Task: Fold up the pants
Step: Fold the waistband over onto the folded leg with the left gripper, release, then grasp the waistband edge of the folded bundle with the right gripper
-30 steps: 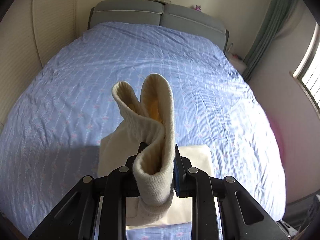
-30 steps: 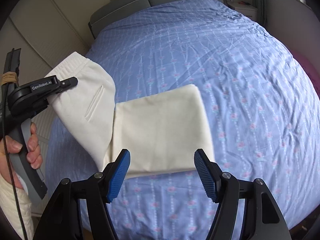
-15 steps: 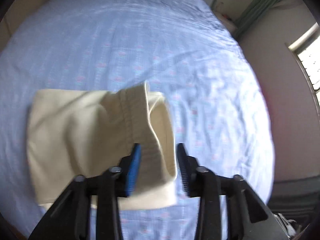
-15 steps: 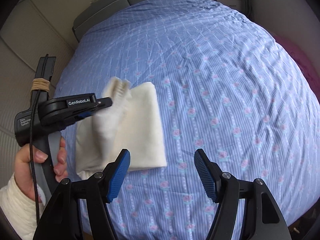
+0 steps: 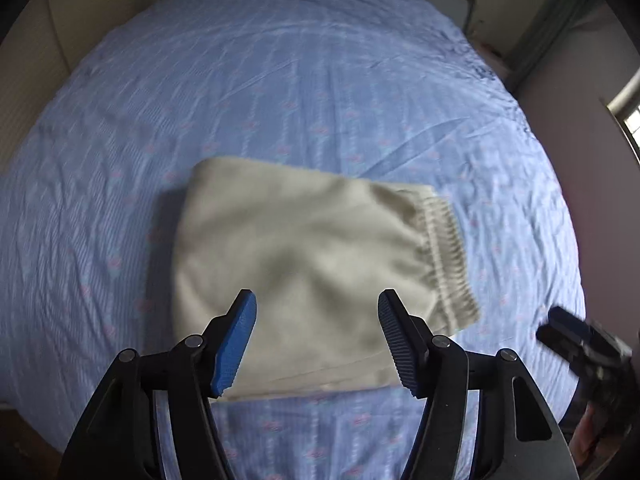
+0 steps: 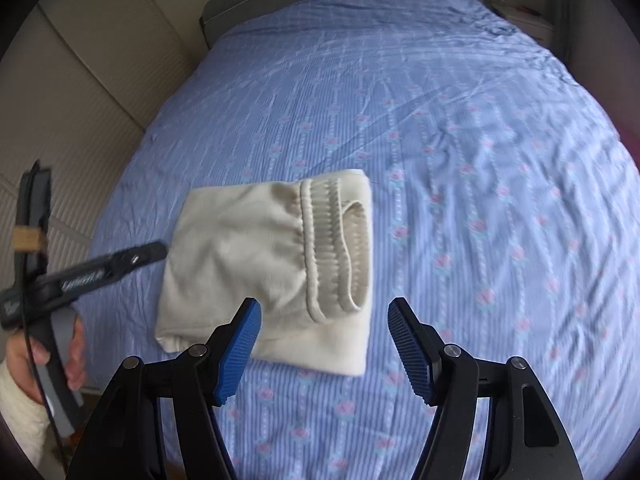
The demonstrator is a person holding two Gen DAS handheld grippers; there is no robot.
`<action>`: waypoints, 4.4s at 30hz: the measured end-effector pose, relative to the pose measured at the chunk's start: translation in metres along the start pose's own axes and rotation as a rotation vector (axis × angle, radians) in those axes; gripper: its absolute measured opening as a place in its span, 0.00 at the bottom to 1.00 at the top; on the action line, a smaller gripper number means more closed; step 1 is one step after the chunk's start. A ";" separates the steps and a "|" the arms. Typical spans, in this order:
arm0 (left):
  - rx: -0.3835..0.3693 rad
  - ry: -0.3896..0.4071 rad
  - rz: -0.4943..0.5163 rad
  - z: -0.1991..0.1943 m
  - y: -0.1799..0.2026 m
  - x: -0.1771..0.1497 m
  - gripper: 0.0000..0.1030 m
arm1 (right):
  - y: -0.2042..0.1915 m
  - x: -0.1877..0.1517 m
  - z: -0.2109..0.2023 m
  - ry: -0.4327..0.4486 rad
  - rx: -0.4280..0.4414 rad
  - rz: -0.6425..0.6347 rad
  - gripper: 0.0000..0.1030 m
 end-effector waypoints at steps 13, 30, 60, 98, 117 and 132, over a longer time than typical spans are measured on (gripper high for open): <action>0.056 -0.093 -0.011 0.041 -0.035 -0.006 0.65 | -0.003 0.050 0.111 -0.152 0.000 0.031 0.42; 0.016 -0.124 0.009 0.049 -0.024 -0.009 0.65 | 0.010 0.019 0.091 -0.159 0.013 0.119 0.08; 0.083 -0.006 0.044 -0.029 -0.041 -0.088 0.77 | 0.017 -0.078 0.029 -0.204 -0.044 0.308 0.73; 0.109 -0.066 0.062 0.039 0.009 -0.066 0.83 | 0.051 -0.073 0.186 -0.284 0.455 0.659 1.00; -0.009 -0.052 -0.107 0.027 -0.111 -0.046 0.83 | 0.009 -0.036 0.133 -0.255 0.128 0.552 0.55; -0.331 -0.204 -0.018 0.094 -0.151 -0.008 0.83 | -0.037 -0.033 0.132 -0.202 -0.035 0.463 0.55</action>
Point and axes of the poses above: each gripper's, at about its wrist camera, not at the fingertips, and z roughly the way its jaws point, y to its right, x to its top, the point moved 2 cm from there along z, roughly the way its jaws point, and after that the axes turned 14 degrees about -x, right-handed, at the moved point
